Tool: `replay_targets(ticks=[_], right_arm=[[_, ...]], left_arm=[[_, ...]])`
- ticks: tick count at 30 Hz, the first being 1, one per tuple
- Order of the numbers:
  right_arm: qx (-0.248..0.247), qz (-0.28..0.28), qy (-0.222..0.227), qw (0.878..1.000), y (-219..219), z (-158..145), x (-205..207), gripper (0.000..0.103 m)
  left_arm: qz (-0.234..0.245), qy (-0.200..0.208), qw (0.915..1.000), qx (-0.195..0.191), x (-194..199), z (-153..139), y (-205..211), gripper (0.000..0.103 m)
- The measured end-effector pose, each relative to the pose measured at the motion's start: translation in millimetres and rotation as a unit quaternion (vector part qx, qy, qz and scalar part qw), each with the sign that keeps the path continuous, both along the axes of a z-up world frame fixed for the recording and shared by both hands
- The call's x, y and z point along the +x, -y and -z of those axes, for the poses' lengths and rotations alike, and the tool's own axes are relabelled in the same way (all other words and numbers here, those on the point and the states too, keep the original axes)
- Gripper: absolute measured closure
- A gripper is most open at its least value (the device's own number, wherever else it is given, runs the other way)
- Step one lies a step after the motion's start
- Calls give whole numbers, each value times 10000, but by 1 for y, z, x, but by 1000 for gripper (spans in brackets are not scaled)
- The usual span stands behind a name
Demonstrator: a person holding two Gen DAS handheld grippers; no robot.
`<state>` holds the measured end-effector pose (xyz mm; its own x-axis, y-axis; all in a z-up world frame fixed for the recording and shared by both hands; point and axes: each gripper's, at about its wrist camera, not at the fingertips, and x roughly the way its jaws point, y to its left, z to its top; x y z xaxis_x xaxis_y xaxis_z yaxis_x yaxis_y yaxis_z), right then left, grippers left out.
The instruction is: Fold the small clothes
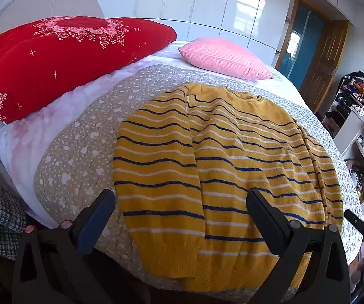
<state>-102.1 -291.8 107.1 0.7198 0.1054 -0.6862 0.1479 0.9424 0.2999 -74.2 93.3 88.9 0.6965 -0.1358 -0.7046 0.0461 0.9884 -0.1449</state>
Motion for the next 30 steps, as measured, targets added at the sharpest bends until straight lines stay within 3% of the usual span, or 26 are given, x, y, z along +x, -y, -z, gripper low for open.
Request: replay_targets(ticks=[1, 2, 3, 9, 10, 12, 14, 16, 18, 21, 26, 28, 30], right_arm=[[-28, -220, -16, 9998, -10, 0, -1, 85], [-93, -441, -30, 9990, -22, 0, -2, 63], [-135, -656, -14, 9978, -33, 1, -3, 56], [-561, -972, -238, 9934, -67, 20, 1, 52], [-666, -925, -334, 9929, -69, 26, 3, 53], [-635, -860, -419, 9934, -66, 33, 7, 69], [-206, -866, -375, 9953, -58, 34, 7, 86], [9, -871, -308, 9957, -51, 30, 3, 90], [432, -884, -209, 9949, -40, 24, -2, 100], [631, -666, -79, 9957, -23, 12, -10, 100], [-470, 586, -348, 9966, 20, 8, -13, 100], [-1326, 1292, -494, 9815, 43, 5, -14, 100], [-1746, 1949, -679, 9628, 68, 1, -20, 100]], left_arm=[[29, -11, 10000, 10, 0, 1, 2, 0], [61, -24, 10000, 19, -1, 2, 4, 0], [89, -38, 9999, 28, -1, 3, 6, 0], [88, -129, 9999, 35, 0, 5, 5, 0], [70, -145, 9999, 23, 1, 6, 4, 0], [37, -164, 9999, -8, 1, 7, 1, 0], [13, -166, 9999, -16, 2, 6, -1, 0], [1, -167, 9999, -22, 2, 7, -2, 0], [11, -196, 9998, -41, 3, 8, -3, 0], [30, -222, 9997, -33, 3, 9, -2, 0], [-1, -228, 9997, -28, 5, 11, -4, 0], [-86, -243, 9997, -49, 8, 11, -10, 0], [-226, -258, 9994, -81, 9, 13, -19, 0]])
